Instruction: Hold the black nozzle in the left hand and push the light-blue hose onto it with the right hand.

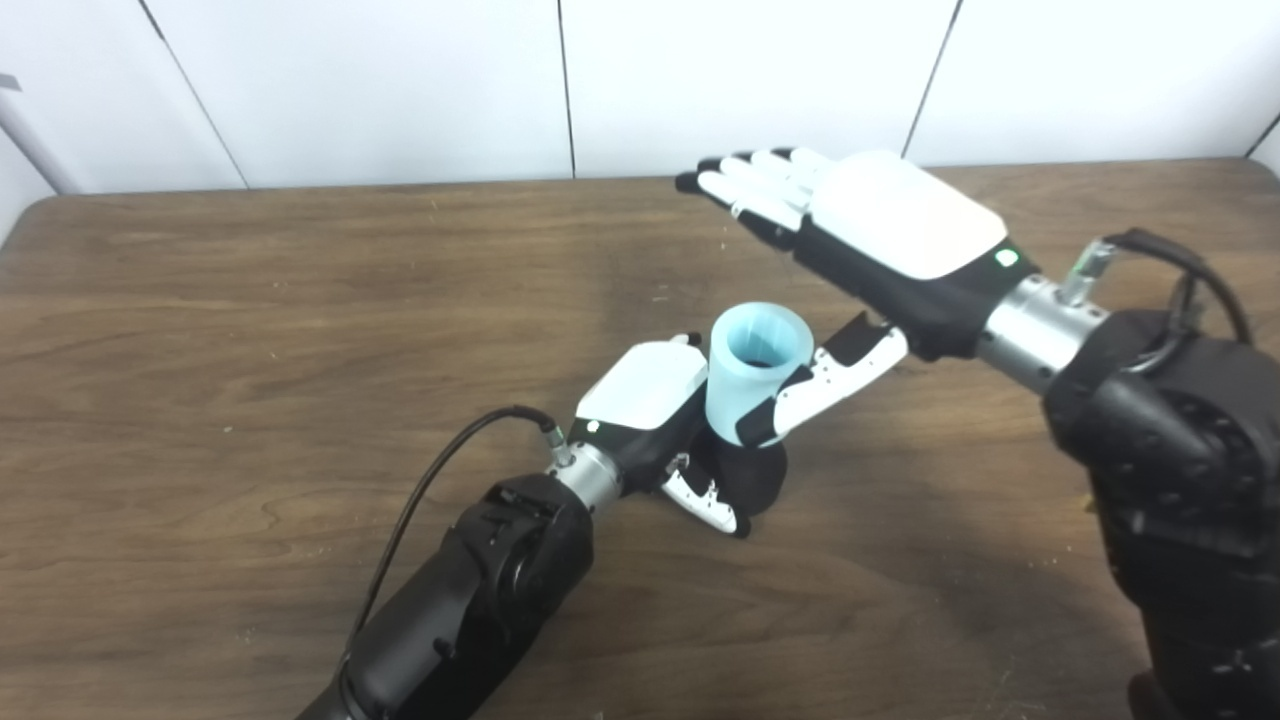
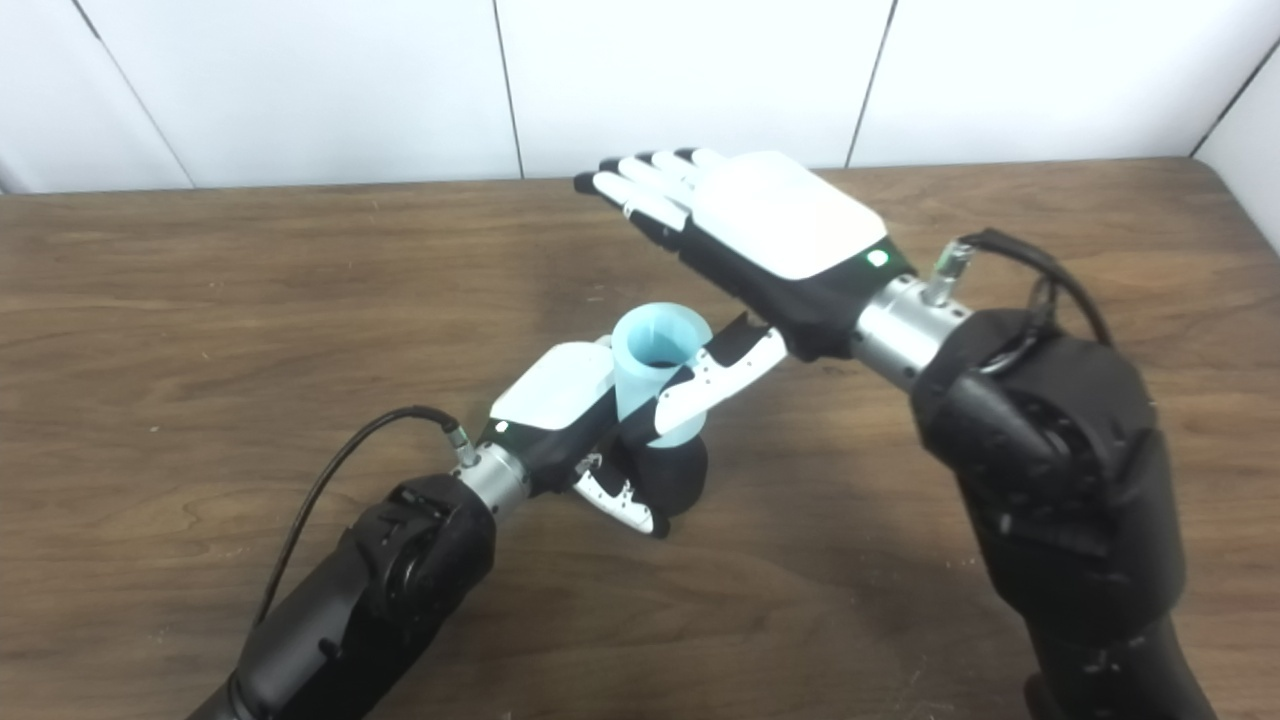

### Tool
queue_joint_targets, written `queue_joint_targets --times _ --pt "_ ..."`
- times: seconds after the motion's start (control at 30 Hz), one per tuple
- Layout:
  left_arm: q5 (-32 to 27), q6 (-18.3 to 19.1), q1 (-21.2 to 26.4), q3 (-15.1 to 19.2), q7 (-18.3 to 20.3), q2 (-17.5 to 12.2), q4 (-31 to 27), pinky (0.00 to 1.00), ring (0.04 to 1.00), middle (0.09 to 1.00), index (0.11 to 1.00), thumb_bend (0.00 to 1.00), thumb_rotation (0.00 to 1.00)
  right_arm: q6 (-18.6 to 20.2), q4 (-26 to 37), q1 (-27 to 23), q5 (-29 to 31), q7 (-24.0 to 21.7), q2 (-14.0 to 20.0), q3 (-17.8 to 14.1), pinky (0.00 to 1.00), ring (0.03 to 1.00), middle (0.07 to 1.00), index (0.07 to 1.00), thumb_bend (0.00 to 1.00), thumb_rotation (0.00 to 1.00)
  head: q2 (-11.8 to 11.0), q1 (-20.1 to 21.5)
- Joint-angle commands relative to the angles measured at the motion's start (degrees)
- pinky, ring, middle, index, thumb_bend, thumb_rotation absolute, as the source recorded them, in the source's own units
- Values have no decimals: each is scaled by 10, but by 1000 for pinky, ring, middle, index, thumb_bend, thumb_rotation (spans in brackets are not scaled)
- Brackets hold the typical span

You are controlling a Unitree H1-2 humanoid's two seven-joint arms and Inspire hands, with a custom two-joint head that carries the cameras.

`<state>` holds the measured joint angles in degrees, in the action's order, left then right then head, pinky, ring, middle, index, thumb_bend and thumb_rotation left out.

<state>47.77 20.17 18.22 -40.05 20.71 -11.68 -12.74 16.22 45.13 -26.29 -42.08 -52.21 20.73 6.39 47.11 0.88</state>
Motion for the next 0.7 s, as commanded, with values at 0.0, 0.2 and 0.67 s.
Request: queue_joint_targets --times 0.0,0.2,0.67 --pt "-3 18 -47 -26 82 -29 47 1000 663 495 477 522 0 -10 24 -9 16 38 6 -17 838 896 916 856 781 705 0 1" --pt "-6 14 -48 -22 76 -29 52 1000 676 498 474 522 0 2 54 5 45 13 26 -10 857 921 938 877 725 773 0 -1" --pt "-6 12 -50 -20 74 -29 55 1000 699 497 474 522 0 -29 85 77 45 4 51 24 1000 1000 1000 935 727 1000 -1 -2"
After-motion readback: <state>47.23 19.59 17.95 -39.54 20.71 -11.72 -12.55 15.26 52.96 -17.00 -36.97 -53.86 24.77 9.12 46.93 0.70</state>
